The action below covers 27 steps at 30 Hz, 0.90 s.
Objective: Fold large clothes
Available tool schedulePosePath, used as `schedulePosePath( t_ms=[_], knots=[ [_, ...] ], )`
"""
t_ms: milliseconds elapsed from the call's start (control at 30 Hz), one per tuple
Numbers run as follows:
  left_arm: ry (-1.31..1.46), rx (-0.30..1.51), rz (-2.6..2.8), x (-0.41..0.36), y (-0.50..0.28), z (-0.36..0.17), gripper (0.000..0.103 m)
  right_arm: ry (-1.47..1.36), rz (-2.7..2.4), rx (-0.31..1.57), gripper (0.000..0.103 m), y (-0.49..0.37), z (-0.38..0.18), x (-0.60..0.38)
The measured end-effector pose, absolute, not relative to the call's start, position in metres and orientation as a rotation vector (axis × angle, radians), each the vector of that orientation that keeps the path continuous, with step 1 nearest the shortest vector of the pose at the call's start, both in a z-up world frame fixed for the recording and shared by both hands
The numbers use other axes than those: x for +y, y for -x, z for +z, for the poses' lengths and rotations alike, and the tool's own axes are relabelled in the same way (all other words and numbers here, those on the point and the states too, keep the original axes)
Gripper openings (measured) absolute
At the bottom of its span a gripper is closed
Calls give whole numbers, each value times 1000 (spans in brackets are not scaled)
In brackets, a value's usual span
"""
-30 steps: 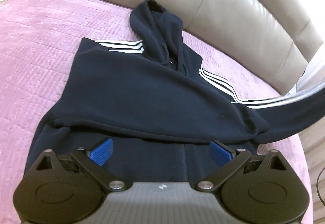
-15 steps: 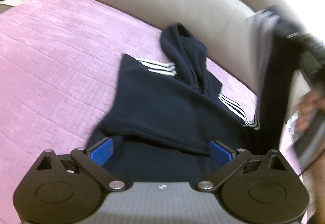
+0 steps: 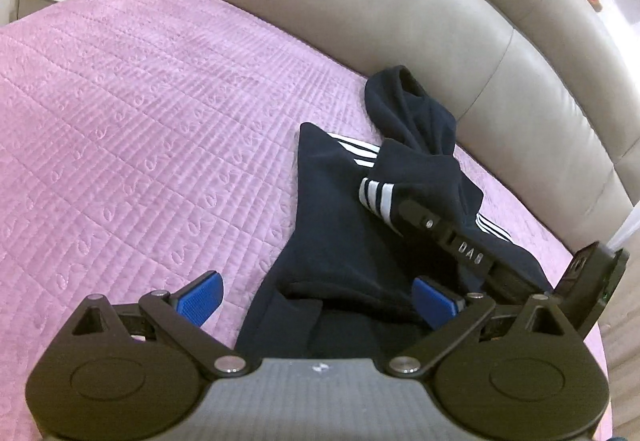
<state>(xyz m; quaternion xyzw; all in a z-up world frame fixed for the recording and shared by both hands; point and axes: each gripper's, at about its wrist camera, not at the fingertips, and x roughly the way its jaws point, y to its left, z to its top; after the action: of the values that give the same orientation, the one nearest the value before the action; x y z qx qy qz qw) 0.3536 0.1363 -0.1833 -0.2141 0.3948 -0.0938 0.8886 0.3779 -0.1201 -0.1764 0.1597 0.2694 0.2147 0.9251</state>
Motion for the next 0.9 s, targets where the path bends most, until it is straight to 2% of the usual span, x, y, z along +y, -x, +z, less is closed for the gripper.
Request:
schedulePosePath(
  t_ms=[33, 67, 100, 133, 233, 300, 333, 400, 433, 567, 767, 900],
  knots=[
    [448, 820, -197, 136, -353, -185, 102, -373, 449, 574, 52, -382, -177, -124],
    [451, 822, -198, 136, -353, -187, 102, -416, 448, 576, 56, -383, -177, -128],
    [453, 828, -197, 136, -353, -190, 102, -448, 442, 567, 42, -377, -181, -136],
    [455, 835, -197, 136, -352, -193, 102, -461, 440, 539, 13, -373, -180, -137],
    [467, 851, -204, 135, -349, -199, 102, -383, 448, 319, 13, -348, -153, -127],
    [463, 853, -220, 134, -347, -200, 102, -315, 472, 259, 15, -343, -140, -114],
    [456, 855, -227, 132, -346, -200, 102, -286, 496, 283, 26, -346, -139, -107],
    [436, 856, -242, 128, -346, -200, 102, -240, 583, 456, 67, -364, -146, -92],
    [429, 855, -246, 125, -345, -198, 102, -225, 618, 532, 81, -369, -149, -89],
    [426, 840, -259, 117, -344, -193, 102, -229, 598, 544, 80, -357, -139, -126],
    [369, 816, -309, 87, -361, -187, 102, -274, 327, 584, 83, -348, -107, -268],
    [324, 788, -370, 55, -398, -189, 102, -223, 134, 773, 83, -374, -135, -352]
  ],
)
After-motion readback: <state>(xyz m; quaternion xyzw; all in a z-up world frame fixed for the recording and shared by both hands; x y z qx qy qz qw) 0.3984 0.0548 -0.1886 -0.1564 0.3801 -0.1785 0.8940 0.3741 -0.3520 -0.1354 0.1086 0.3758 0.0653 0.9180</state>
